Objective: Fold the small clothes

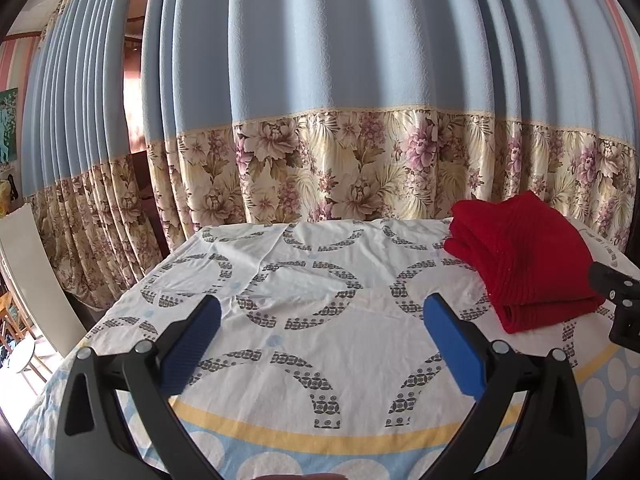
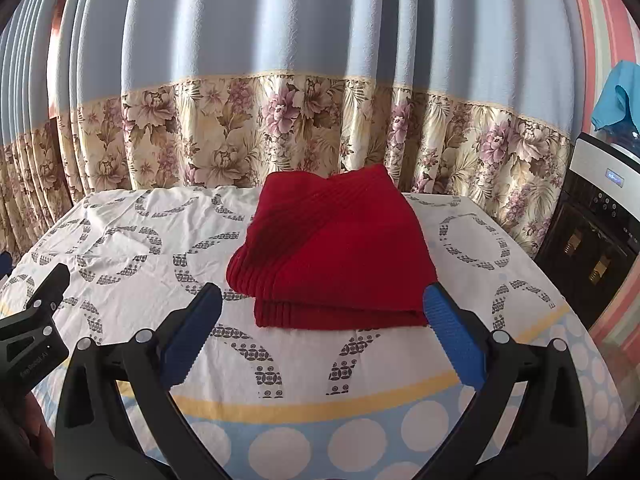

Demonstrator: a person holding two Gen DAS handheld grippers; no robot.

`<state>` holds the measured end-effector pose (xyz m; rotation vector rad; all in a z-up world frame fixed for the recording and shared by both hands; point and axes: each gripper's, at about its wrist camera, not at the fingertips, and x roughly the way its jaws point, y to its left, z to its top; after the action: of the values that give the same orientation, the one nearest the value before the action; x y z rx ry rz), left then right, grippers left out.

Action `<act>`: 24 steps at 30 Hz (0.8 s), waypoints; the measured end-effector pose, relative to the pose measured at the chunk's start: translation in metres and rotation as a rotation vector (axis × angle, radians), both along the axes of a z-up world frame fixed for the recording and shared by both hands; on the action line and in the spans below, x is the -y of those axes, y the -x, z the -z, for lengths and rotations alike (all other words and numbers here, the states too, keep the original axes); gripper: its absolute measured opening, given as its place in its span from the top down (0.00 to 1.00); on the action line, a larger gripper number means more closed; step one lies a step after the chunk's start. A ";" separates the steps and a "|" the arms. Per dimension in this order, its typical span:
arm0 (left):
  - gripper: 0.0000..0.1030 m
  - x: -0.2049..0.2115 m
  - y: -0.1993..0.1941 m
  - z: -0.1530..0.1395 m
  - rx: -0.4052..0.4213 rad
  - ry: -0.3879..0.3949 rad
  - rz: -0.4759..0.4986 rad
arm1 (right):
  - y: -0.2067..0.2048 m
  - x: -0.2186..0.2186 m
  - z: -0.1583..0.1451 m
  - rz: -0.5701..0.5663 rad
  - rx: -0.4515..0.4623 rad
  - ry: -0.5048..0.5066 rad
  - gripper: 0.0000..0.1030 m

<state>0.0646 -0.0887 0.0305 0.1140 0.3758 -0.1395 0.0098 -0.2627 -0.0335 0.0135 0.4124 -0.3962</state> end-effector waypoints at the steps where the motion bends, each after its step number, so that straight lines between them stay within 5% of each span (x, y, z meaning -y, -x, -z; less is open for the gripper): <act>1: 0.01 0.001 0.000 0.000 -0.002 -0.001 0.000 | 0.000 0.000 0.000 0.001 0.000 0.000 0.03; 24: 0.01 0.005 0.001 0.000 -0.004 0.001 0.006 | -0.001 0.001 0.001 -0.006 -0.007 0.005 0.03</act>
<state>0.0638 -0.0937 0.0301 0.1143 0.3789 -0.1462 0.0106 -0.2635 -0.0341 0.0057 0.4182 -0.3914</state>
